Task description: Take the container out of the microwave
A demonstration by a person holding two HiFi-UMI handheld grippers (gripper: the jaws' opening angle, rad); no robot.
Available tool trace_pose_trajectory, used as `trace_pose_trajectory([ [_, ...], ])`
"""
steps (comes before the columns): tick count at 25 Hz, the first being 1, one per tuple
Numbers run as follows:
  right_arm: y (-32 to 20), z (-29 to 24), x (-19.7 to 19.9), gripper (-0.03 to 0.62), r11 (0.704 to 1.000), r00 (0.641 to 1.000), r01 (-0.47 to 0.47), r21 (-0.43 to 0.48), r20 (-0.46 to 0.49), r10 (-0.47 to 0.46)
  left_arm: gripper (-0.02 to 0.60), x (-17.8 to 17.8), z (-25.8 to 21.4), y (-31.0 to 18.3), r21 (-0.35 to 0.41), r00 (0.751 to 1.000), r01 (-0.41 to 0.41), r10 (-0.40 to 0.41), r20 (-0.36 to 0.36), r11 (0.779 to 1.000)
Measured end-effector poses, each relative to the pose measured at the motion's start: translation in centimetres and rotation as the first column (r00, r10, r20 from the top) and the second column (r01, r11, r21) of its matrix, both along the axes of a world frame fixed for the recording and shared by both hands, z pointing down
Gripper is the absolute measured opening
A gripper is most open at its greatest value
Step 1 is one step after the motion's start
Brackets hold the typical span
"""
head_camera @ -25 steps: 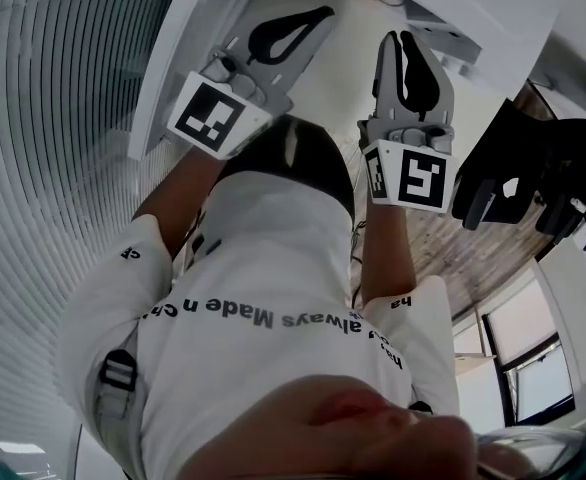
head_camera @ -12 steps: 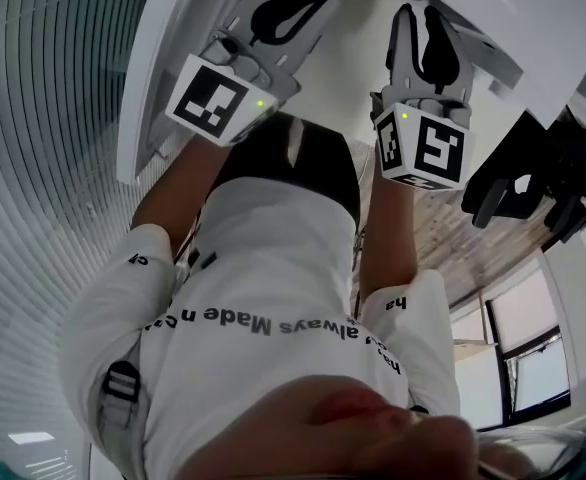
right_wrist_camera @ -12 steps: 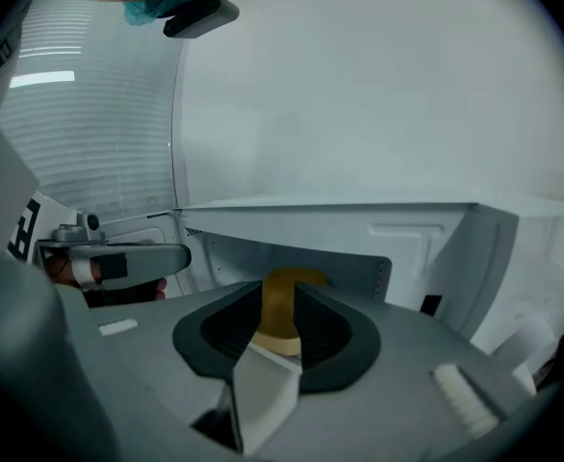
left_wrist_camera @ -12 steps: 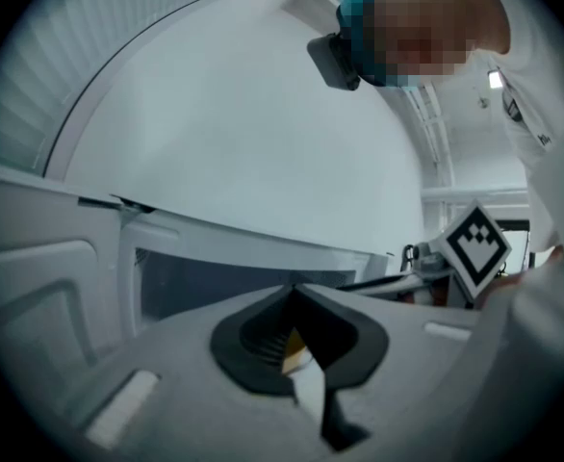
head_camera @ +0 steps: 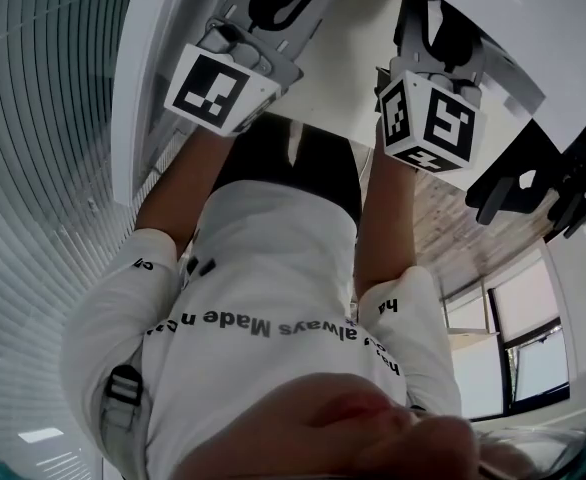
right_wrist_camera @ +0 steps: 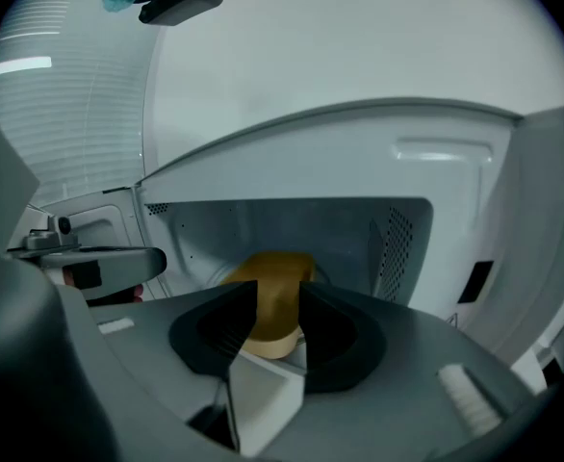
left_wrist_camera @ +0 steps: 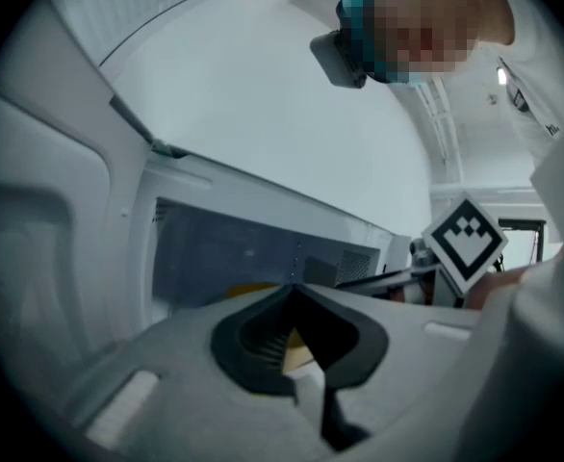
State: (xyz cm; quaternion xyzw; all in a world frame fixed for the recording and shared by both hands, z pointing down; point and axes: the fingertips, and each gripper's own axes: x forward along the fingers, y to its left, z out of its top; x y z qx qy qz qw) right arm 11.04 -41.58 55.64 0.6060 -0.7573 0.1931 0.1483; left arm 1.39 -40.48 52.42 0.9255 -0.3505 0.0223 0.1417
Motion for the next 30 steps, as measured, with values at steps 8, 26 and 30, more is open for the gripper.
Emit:
trace_pose_trajectory([
  [8,-1.8,2.1,0.2,0.156,0.997,0.998,-0.055,-0.046,-0.02,0.055,0.003,-0.7,1.5,-1.4,-0.001,1.0,0.019,-0.019,0.022,1.0],
  [26,-3.5,4.4,-0.4,0.169,0.99,0.997,-0.08,-0.118,-0.012,0.079,0.003,-1.6,2.2,-2.2,-0.005,0.997,0.059,-0.059,0.045,0.998],
  [30,-4.0,4.7,-0.4,0.153,0.99,0.997,-0.081,-0.119,-0.018,0.079,0.003,-1.6,2.3,-2.2,-0.012,0.997,0.061,-0.061,0.042,0.998],
])
